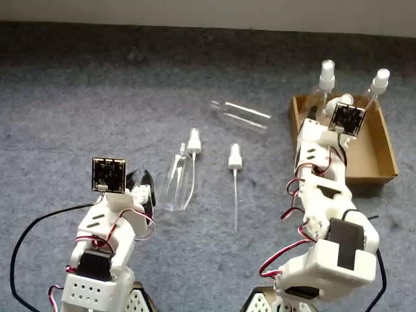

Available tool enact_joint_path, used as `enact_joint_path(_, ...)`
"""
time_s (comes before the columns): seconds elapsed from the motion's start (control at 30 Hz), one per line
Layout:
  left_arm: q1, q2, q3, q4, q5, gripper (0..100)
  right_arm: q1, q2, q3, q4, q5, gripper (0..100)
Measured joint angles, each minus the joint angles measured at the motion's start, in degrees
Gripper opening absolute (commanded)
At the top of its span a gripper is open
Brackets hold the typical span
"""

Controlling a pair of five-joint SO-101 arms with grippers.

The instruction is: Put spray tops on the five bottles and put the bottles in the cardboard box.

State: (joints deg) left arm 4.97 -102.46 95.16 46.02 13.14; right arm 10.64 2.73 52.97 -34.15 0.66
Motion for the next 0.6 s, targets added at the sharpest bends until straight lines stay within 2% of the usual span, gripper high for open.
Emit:
enact_joint_path(0.27, 0.0, 0.0, 0.0, 0.0, 0.0, 1, 0.0, 0.0, 0.0, 0.0, 0.0, 23.5)
enact_joint_path(0.47, 0.0, 0.0, 0.0, 0.0, 0.0, 1, -0.2, 0.0, 0.0, 0.0, 0.0, 31.4)
enact_joint_path(0.6, 0.0, 0.0, 0.0, 0.0, 0.0, 1, -1.6, 0.0, 0.0, 0.0, 0.0, 33.3)
